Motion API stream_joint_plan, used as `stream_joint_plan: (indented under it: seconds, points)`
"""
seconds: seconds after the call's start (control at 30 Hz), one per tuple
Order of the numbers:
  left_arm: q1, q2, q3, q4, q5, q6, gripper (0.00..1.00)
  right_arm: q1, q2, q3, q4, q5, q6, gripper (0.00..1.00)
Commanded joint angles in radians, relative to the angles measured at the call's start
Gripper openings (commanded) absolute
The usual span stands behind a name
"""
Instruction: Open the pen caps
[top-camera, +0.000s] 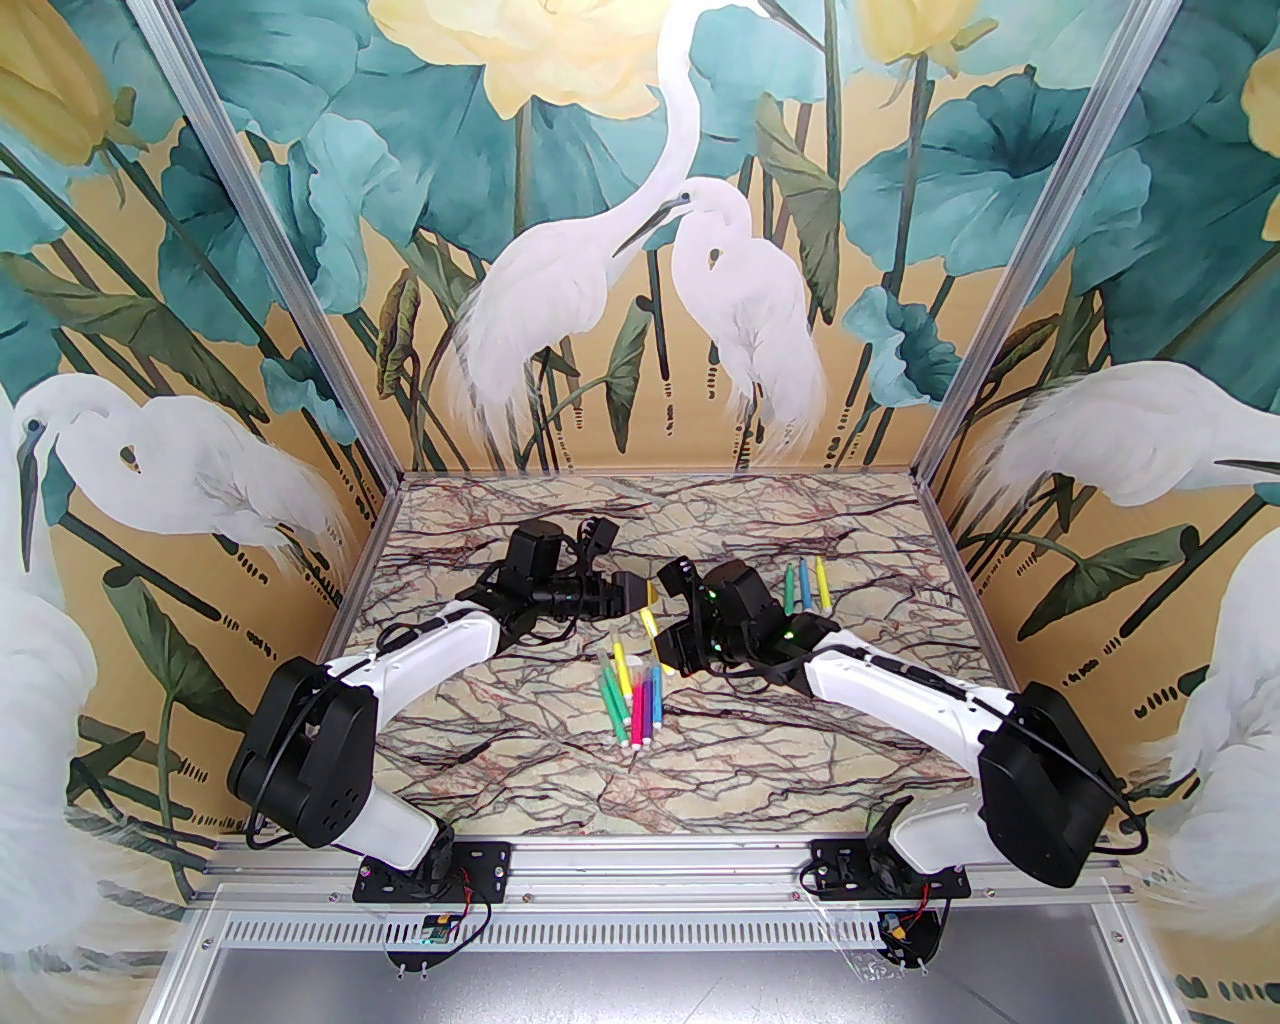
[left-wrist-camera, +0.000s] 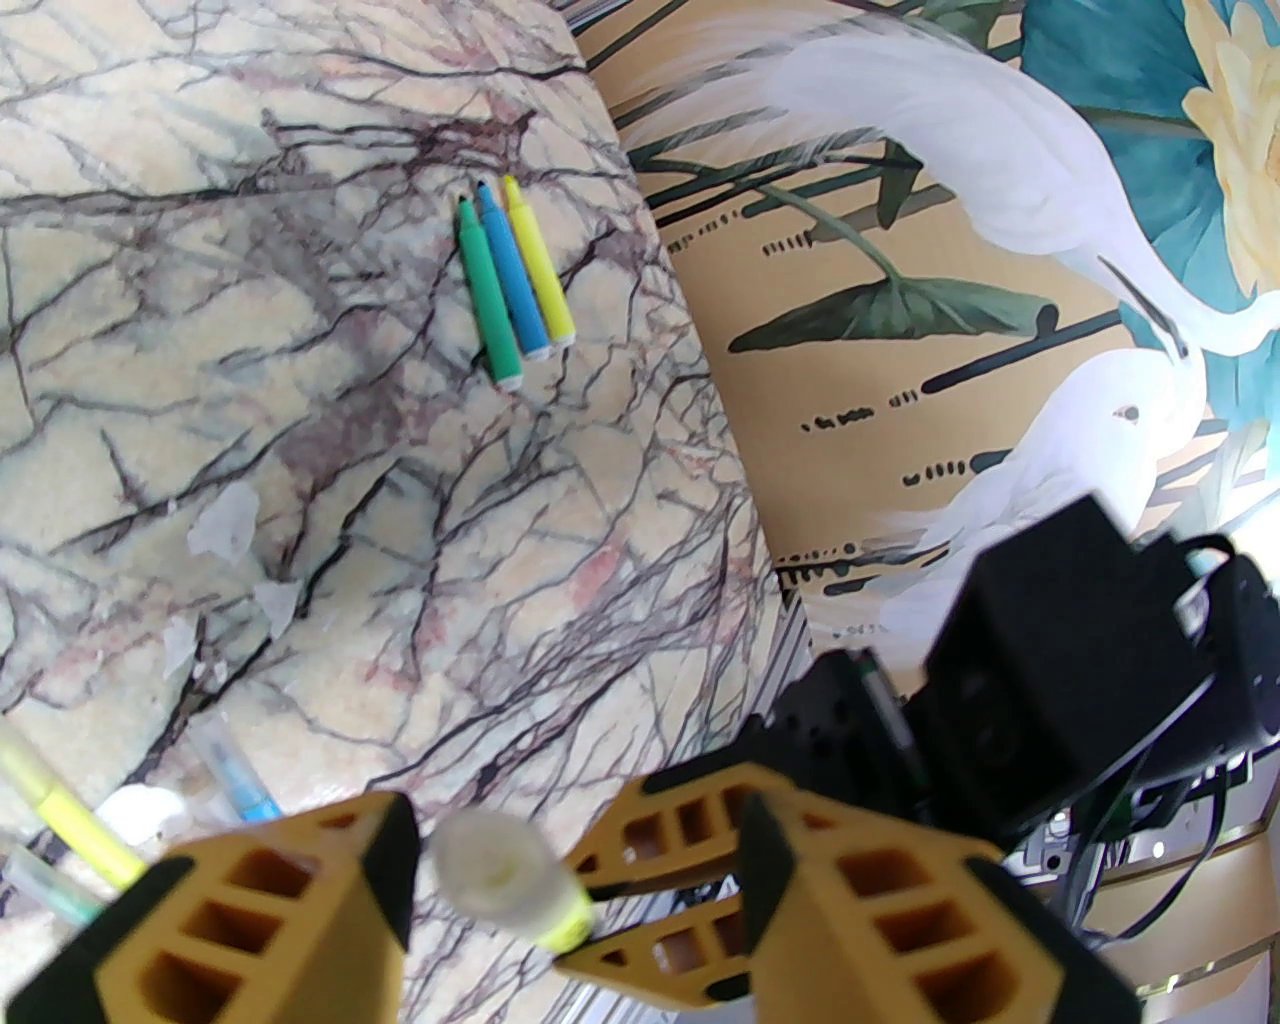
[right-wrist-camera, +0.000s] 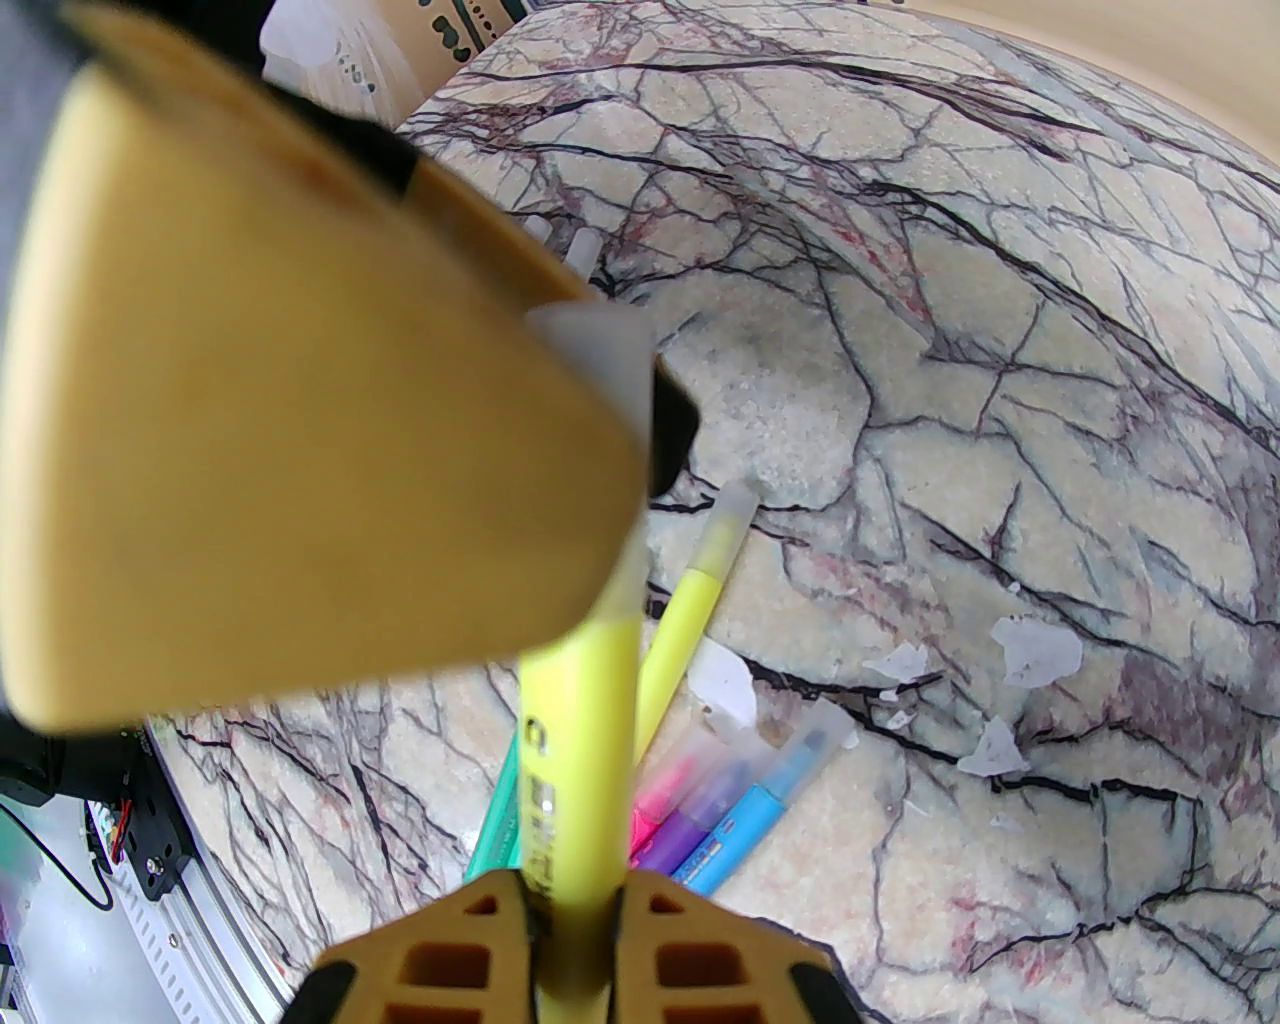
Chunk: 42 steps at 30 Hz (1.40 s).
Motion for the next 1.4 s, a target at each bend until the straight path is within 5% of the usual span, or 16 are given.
stream_joint_plan:
  seconds: [0.0,0.3,0.6,0.77,0.9,1.1,1.37]
  points:
    - [-0.007,0.013,0.023,0.006,0.013,-0.006,0.52,0.002,-0.017,-0.008,0.023,-0.014,-0.011,0.00]
    - [-0.009,0.027,0.022,0.011,0.028,-0.017,0.41,0.002,-0.024,-0.015,0.035,0.004,-0.011,0.00]
    - [-0.014,0.041,0.030,0.015,0.040,-0.025,0.17,0.003,-0.035,-0.019,0.040,0.029,-0.008,0.00]
    - [-0.014,0.038,0.032,0.027,0.051,-0.037,0.04,0.002,-0.020,-0.017,0.055,0.049,-0.011,0.35]
    - [-0.015,0.033,0.035,0.026,0.064,-0.039,0.01,0.001,0.009,0.000,0.075,0.059,-0.009,0.42]
    - [-0.015,0.022,0.036,0.000,0.056,-0.025,0.00,-0.001,0.053,0.028,0.084,0.053,0.000,0.38]
    - [-0.015,0.008,0.056,-0.069,0.001,0.012,0.00,-0.001,0.032,0.018,0.068,0.059,-0.006,0.19]
